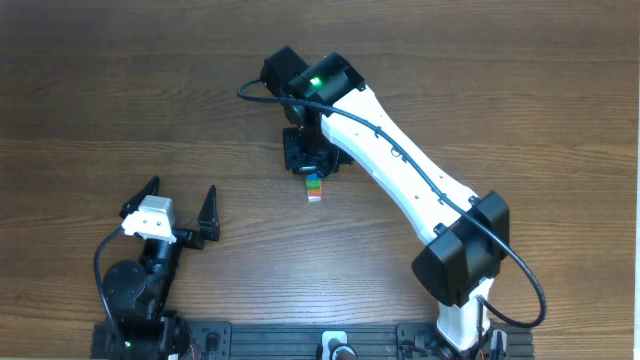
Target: Stack Cubes
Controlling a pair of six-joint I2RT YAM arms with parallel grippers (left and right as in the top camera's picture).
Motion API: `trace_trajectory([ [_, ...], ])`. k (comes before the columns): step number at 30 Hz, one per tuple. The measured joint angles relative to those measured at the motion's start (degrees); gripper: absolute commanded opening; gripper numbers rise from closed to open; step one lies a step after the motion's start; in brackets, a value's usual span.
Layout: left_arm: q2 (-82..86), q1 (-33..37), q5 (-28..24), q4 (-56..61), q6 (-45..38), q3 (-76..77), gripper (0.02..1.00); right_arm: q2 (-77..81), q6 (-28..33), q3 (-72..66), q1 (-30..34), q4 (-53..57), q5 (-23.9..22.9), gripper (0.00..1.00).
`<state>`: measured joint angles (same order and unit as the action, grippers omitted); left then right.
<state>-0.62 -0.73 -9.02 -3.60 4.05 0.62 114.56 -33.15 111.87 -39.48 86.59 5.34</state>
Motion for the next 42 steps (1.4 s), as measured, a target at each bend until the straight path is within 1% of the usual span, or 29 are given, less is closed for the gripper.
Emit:
trace_trajectory([
  [5,0.0,0.0,0.0,0.0,0.0,0.0,1.000,0.9,-1.1,-0.1,0.0,-0.4,0.2,0.005],
  [20,0.0,0.0,0.0,0.0,0.0,0.0,1.000,1.0,-1.3,-5.1,0.0,-4.7,0.1,0.012],
  [31,0.0,0.0,0.0,0.0,0.0,0.0,1.000,1.0,-1.4,-5.2,0.0,-4.8,-1.2,0.012],
  [42,0.0,0.0,0.0,0.0,0.0,0.0,1.000,1.0,-1.4,-5.7,0.0,-5.9,-1.5,0.009],
])
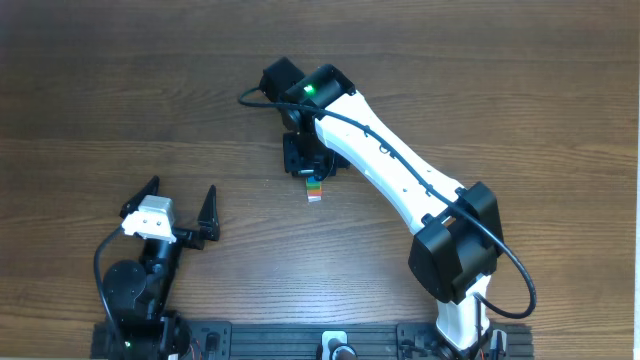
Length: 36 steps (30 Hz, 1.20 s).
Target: Stack Cubes
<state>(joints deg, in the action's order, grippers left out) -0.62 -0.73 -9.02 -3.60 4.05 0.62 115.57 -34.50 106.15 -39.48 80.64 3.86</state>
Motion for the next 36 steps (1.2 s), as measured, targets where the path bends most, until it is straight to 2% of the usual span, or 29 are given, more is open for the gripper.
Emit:
trace_trajectory([
  [31,0.0,0.0,0.0,0.0,0.0,0.0,1.000,1.0,-0.1,-1.8,-0.3,-1.2,-0.3,0.014],
  [33,0.0,0.0,0.0,0.0,0.0,0.0,1.000,1.0,-0.2,-1.8,-0.4,-1.3,-0.4,0.036],
  [36,0.0,0.0,0.0,0.0,0.0,0.0,1.000,1.0,-0.5,-1.9,-0.4,-1.4,-0.4,0.174],
])
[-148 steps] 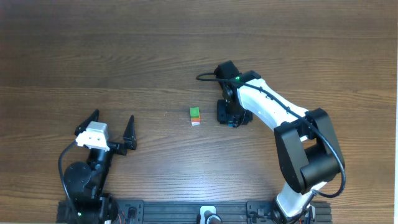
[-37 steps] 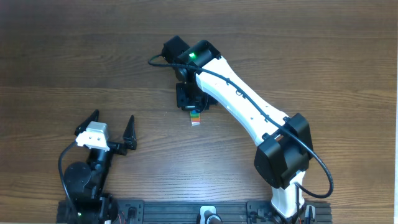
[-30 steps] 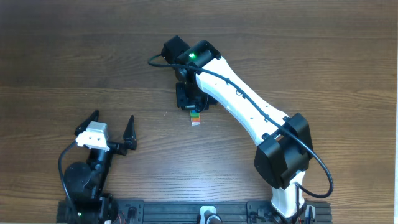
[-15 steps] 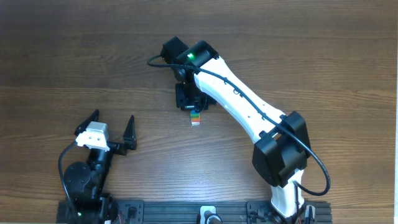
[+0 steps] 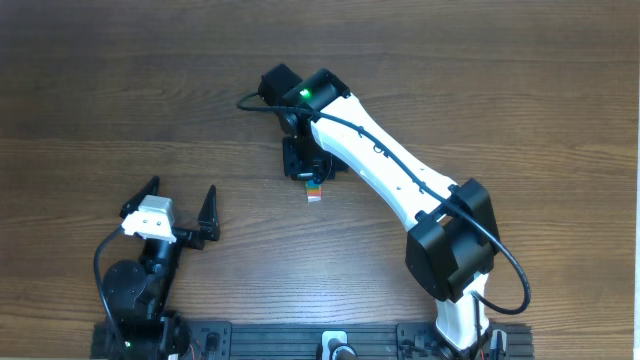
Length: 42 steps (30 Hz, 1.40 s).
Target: Stack Cubes
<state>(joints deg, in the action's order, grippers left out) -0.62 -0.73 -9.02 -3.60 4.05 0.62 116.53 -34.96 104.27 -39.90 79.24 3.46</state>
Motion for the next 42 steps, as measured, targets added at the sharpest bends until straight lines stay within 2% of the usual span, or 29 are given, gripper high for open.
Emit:
trace_trajectory([
  [4,0.0,0.0,0.0,0.0,0.0,0.0,1.000,0.0,-0.4,-0.1,0.0,-0.1,0.0,0.290],
  [8,0.0,0.0,0.0,0.0,0.0,0.0,1.000,0.0,-0.9,-1.3,-0.1,-0.6,0.0,0.358],
  [19,0.0,0.0,0.0,0.0,0.0,0.0,1.000,0.0,-1.0,-1.3,-0.2,-0.7,0.1,0.684],
  [21,0.0,0.0,0.0,0.0,0.0,0.0,1.000,0.0,-0.9,-1.3,-0.2,-0.9,0.1,0.759],
  [25,0.0,0.0,0.0,0.0,0.0,0.0,1.000,0.0,-1.0,-1.3,-0.2,-1.6,0.1,0.976],
  [33,0.0,0.0,0.0,0.0,0.0,0.0,1.000,0.0,0.3,-1.3,1.1,-3.5,0.1,0.991],
  [42,0.0,0.0,0.0,0.0,0.0,0.0,1.000,-4.5,7.9,-1.3,11.5,-4.7,-0.7,0.993],
])
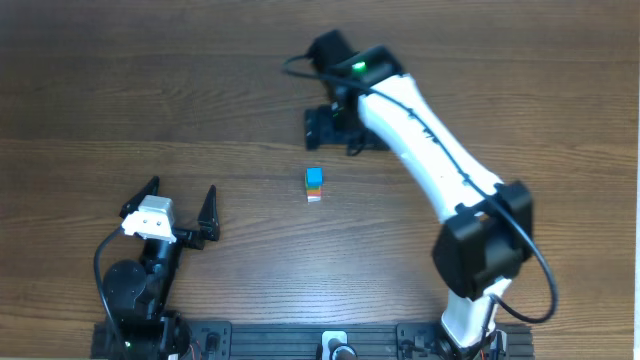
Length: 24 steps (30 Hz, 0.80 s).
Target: Stack Cubes
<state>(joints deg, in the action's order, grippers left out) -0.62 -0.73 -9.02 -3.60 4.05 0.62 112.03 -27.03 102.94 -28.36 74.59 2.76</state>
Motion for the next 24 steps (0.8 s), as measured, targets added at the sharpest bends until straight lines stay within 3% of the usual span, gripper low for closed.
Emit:
trace_trajectory([
  [14,0.0,0.0,0.0,0.0,0.0,0.0,1.000,-11.2,15.8,-0.1,22.3,-1.4,-3.0,0.993],
  [24,0.0,0.0,0.0,0.0,0.0,0.0,1.000,-26.6,20.9,-9.6,25.2,-10.5,-3.4,0.991],
])
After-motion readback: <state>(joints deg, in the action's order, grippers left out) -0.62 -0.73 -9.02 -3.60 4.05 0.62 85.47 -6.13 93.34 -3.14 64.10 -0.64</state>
